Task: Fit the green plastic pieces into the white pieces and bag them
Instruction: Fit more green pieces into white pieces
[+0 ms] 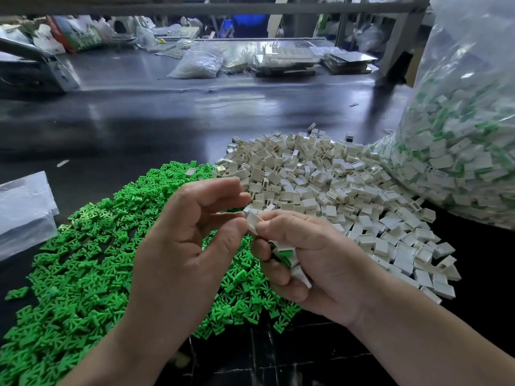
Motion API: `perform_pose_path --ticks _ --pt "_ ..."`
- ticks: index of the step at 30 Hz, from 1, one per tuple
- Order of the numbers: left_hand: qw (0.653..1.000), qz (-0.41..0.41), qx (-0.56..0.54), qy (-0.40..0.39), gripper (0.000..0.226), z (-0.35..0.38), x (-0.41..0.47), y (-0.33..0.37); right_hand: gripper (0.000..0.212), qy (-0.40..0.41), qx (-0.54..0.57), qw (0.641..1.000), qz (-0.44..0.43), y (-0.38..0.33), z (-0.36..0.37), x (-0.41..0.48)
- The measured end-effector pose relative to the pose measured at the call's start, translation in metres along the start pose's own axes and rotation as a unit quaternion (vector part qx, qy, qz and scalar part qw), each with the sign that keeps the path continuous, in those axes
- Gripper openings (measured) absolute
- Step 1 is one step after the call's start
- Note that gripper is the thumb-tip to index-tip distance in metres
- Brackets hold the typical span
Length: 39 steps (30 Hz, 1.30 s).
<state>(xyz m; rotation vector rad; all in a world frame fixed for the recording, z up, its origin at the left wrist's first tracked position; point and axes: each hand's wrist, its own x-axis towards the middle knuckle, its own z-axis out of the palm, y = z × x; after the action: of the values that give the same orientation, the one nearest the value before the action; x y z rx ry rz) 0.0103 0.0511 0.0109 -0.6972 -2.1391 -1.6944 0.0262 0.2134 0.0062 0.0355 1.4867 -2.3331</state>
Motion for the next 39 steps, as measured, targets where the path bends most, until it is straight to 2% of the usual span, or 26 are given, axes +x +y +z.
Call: perform_pose_path --ticks 2,5,8,10,12,14,16,18,20,22,24,29,31,35,39 --pt "0.998 -0.008 0.054 -0.031 0.026 -0.004 0.003 -0.002 0.007 0.004 -0.024 1.000 -0.004 0.000 0.000 0.000" --pt "0.993 -0.031 0.069 -0.088 0.018 -0.006 0.003 -0.004 0.008 0.007 -0.035 0.999 -0.005 0.000 0.000 -0.001" --pt "0.991 -0.014 0.097 -0.091 0.014 -0.005 0.003 -0.003 0.012 0.007 -0.041 0.999 -0.016 0.000 0.002 0.000" --pt "0.980 0.009 0.170 -0.103 0.017 -0.012 0.005 -0.002 0.012 0.013 -0.039 0.999 -0.022 -0.001 0.001 -0.001" --pt "0.936 -0.016 0.308 -0.170 0.044 -0.028 0.008 -0.005 0.012 0.022 -0.029 0.999 -0.024 -0.004 0.000 -0.001" --pt "0.848 -0.091 0.448 -0.266 0.082 -0.043 0.009 -0.007 0.013 0.027 -0.019 0.999 -0.025 -0.006 -0.002 -0.002" --pt "0.773 -0.141 0.522 -0.331 0.109 -0.048 0.005 -0.006 0.014 0.033 -0.008 0.999 -0.021 -0.007 -0.004 -0.002" --pt "0.734 -0.160 0.546 -0.371 0.122 -0.045 0.003 -0.006 0.017 0.037 -0.006 0.999 -0.017 -0.007 -0.004 -0.002" --pt "0.723 -0.154 0.555 -0.381 0.118 -0.040 0.002 -0.006 0.018 0.040 -0.010 0.999 -0.017 -0.007 -0.003 -0.002" --pt "0.725 -0.144 0.563 -0.369 0.103 -0.036 0.004 -0.007 0.018 0.038 -0.014 0.999 -0.018 -0.005 -0.003 -0.002" --pt "0.744 -0.138 0.554 -0.348 0.086 -0.033 0.005 -0.010 0.016 0.038 -0.019 0.999 -0.017 -0.003 -0.003 -0.001" --pt "0.828 -0.086 0.479 -0.277 0.032 -0.030 0.006 -0.023 0.015 0.032 -0.052 0.998 0.006 0.007 -0.001 0.004" --pt "0.863 -0.077 0.430 -0.254 0.018 -0.030 0.006 -0.028 0.014 0.030 -0.053 0.998 0.005 0.008 -0.001 0.005" --pt "0.920 -0.033 0.353 -0.168 0.008 -0.030 0.008 -0.033 0.017 0.032 -0.027 0.999 0.003 0.006 -0.003 0.005" --pt "0.954 -0.035 0.278 -0.106 0.017 -0.026 0.007 -0.027 0.020 0.036 -0.010 0.999 0.008 0.005 -0.003 0.004"
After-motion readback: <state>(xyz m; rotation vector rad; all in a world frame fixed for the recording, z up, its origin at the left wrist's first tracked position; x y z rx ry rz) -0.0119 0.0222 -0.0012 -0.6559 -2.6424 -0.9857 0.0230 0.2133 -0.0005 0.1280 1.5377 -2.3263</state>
